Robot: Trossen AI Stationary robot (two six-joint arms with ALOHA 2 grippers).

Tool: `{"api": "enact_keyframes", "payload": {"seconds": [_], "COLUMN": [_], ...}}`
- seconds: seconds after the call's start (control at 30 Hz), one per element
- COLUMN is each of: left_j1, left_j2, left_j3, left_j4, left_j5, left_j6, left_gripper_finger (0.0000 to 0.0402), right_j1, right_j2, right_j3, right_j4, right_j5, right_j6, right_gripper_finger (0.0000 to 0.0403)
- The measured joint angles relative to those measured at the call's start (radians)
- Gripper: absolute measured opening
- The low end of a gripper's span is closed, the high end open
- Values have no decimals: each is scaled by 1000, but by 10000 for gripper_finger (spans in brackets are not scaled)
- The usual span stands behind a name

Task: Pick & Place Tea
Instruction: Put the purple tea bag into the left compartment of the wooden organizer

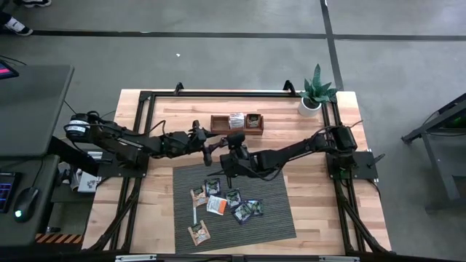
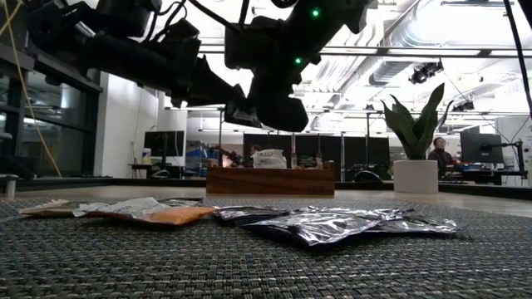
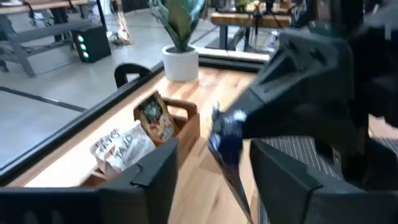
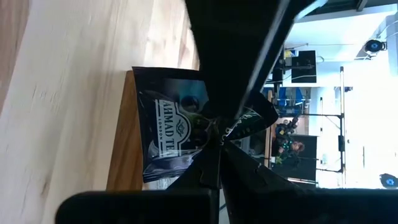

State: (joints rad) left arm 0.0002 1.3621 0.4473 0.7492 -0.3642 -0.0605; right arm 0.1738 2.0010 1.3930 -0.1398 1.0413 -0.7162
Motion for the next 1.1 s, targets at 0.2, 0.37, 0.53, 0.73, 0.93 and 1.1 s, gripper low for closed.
{"api": "enact_keyframes", "payload": {"seconds": [0.2,0.37,0.53,0.73,0.93,1.1], "left_j1": [-1,0,0,0,1,54], "left_j2": [0,0,0,0,-1,2], "left_j3": [0,0,0,0,1,-2], "left_j4": [11,10,2,3,-3,-54], "left_j5": [7,22,37,37,37,54], "left_j6": [2,3,3,0,5,39], "left_gripper_finger": [76,11,3,1,0,0], "right_j1": [1,1,3,3,-15,-49], "right_j2": [0,0,0,-1,-70,-188], "right_j3": [0,0,0,-1,-2,-1], "right_j4": [3,4,3,7,-34,-215], "right_j5": [1,-2,-19,-26,-49,-76], "right_j6": [1,5,11,31,125,297], "right_gripper_finger": [0,0,8,61,144,198]}}
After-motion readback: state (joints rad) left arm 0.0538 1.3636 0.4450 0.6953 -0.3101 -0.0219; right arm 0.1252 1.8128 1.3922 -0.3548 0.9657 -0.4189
